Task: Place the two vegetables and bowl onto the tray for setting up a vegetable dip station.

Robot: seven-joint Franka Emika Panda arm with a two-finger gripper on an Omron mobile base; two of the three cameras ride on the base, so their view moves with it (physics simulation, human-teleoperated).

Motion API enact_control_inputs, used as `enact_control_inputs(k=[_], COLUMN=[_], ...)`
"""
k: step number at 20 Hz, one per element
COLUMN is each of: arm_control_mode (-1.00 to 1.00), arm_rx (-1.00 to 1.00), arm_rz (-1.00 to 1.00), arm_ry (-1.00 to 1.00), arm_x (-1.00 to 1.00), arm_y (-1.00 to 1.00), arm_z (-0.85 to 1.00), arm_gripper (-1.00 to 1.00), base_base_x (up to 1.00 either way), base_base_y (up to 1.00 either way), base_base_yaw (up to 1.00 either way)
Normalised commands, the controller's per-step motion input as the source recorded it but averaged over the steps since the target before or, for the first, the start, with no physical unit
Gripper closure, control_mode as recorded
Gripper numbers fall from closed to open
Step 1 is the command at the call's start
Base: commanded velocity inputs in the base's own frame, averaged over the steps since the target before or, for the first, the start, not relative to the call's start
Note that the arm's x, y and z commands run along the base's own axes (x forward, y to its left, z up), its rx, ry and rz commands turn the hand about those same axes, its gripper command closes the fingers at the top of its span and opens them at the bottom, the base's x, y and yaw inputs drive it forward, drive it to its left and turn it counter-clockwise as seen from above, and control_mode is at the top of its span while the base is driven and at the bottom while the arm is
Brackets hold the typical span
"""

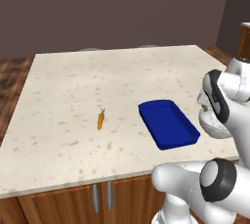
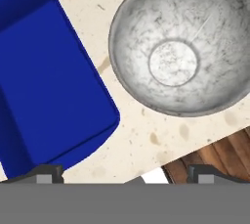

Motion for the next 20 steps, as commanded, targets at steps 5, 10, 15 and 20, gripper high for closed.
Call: enact_control_inputs(k=[5,10,15,20], arm_control_mode=[-1.00,-1.00,-1.00,-1.00], arm_rx=[-0.01,-0.02,0.00,0.00], arm_rz=[0.00,0.00,0.00,0.00], arm_ry=[0.11,0.10,0.08,0.00], arm_x=[0.16,0.14,0.15,0.12], arm_y=[-0.04,-0.01,-0.04,-0.05], arm_z=[-0.09,-0.12,-0.15,-0.18], arm_gripper=[-1.00,-1.00,-1.00,-1.00], base_base_x=[0.00,0.00,0.00,0.00], base_base_y=[0.00,0.00,0.00,0.00], base_base_yaw=[0.00,0.00,0.00,0.00])
